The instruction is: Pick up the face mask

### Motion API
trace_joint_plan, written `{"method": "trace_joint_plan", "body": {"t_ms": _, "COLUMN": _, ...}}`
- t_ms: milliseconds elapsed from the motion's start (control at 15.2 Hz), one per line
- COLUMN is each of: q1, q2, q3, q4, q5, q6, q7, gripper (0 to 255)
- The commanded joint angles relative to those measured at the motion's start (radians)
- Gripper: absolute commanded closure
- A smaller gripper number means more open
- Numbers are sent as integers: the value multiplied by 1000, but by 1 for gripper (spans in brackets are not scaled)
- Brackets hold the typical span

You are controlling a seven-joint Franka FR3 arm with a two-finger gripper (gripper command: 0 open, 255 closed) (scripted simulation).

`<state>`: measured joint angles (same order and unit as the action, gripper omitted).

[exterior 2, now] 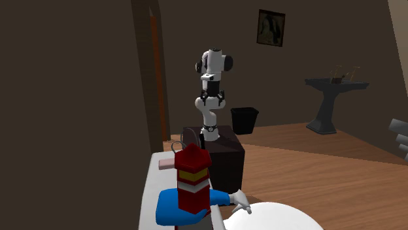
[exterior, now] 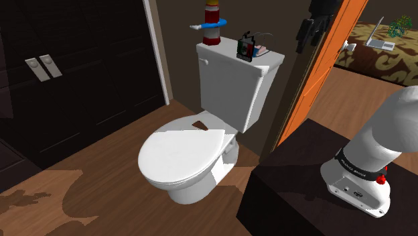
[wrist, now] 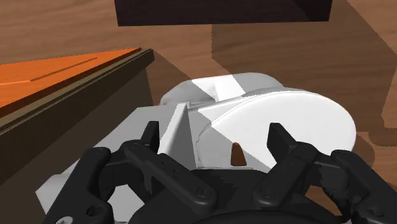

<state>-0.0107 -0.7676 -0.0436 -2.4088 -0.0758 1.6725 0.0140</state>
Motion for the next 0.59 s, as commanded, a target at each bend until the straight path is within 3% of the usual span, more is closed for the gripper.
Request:
{"method": "trace_joint_plan", "body": {"t_ms": 0, "q1": 0, "q2": 0, "q3": 0, "q4": 0, "q5": 0, "q6": 0, "q7": 0, "gripper": 0}}
{"method": "trace_joint_plan", "body": {"t_ms": 528, "q1": 63, "q2": 285, "q3": -245, "q4": 225, "q5": 4, "q6": 42, "q7": -437, "gripper": 0}}
